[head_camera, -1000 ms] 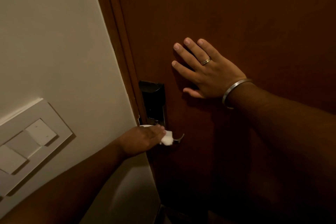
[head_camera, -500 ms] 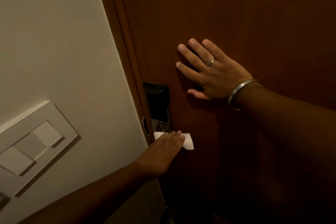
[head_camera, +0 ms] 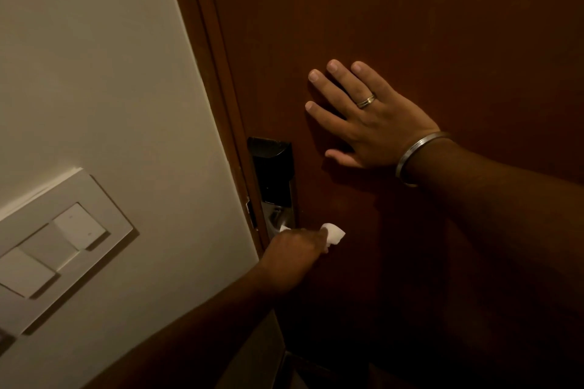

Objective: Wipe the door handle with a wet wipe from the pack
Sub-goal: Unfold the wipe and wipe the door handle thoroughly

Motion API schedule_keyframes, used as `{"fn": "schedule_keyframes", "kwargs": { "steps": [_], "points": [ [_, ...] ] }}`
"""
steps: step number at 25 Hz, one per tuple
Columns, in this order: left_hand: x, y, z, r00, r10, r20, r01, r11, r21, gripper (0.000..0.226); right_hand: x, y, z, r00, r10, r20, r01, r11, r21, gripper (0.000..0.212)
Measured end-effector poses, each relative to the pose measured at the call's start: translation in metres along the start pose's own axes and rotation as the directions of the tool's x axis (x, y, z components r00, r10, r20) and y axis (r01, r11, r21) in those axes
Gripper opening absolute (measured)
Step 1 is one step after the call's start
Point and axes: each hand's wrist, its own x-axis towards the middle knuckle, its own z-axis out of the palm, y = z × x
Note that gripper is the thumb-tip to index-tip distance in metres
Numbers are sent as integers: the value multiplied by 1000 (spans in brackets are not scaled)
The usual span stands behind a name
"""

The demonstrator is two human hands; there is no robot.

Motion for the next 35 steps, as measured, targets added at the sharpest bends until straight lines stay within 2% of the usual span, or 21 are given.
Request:
{"fn": "schedule_keyframes", "kwargs": {
  "steps": [3, 5, 7, 10, 11, 12, 14, 17, 19, 21, 22, 23, 25, 27, 30, 34, 35],
  "points": [
    [-10, -49, -25, 985, 157, 67, -163, 983, 84, 29, 0, 0, -1, 1000, 3, 6, -3, 1000, 10, 82],
    [-7, -66, -35, 976, 178, 126, -197, 966, 166, 23, -1, -1, -1, 1000, 4, 9, -4, 1000, 9, 83],
    [3, -53, -30, 981, 110, 157, -138, 974, 181, 25, 0, -2, 0, 1000, 2, 14, -2, 1000, 11, 82],
    [15, -14, -4, 988, -79, 136, 72, 996, 57, 28, 1, -1, -1, 1000, 3, 10, -3, 1000, 11, 82],
    [15, -9, 1, 989, -90, 115, 88, 996, 23, 27, 0, -1, 0, 1000, 5, 8, -5, 1000, 7, 83],
    [12, -12, -3, 991, -63, 116, 63, 998, 5, 27, 0, 0, 0, 1000, 8, 6, -8, 1000, 6, 83],
    [0, -39, -21, 985, 82, 151, -85, 996, 13, 23, 0, -1, -2, 1000, 7, 10, -7, 1000, 7, 83],
    [-8, -80, -53, 949, 261, 175, -293, 938, 186, 21, 0, -1, -2, 1000, 9, 14, -9, 1000, 3, 82],
    [4, -57, -44, 958, 218, 185, -252, 950, 185, 22, 1, -1, -2, 1000, 7, 13, -7, 1000, 3, 81],
    [18, -14, -17, 973, 24, 230, -57, 989, 136, 27, 1, -1, -3, 1000, 5, 14, -6, 1000, 7, 81],
    [19, -2, -6, 980, -39, 194, 20, 995, 101, 29, 1, 0, -3, 1000, 3, 15, -4, 1000, 10, 81],
    [14, -2, 0, 993, -35, 116, 28, 998, 64, 27, 0, 0, -3, 1000, 2, 17, -2, 1000, 9, 81],
    [-6, -27, -10, 996, 83, 39, -85, 993, 79, 22, 1, -1, -3, 1000, -2, 20, 2, 1000, -9, 82],
    [-21, -65, -26, 979, 206, 10, -203, 957, 206, 31, 0, -2, -3, 1000, -2, 18, 2, 1000, -20, 82],
    [-25, -87, -35, 984, 179, -19, -163, 930, 330, 50, 0, 0, -2, 1000, 6, 14, -6, 1000, -15, 82],
    [-38, -53, 4, 943, 332, 2, -319, 907, 274, 73, 1, -1, -1, 1000, 8, 7, -8, 1000, -3, 81],
    [-38, -51, 6, 944, 329, -10, -317, 918, 239, 73, 0, -1, -1, 1000, 10, 5, -10, 1000, -2, 81]
  ]
}}
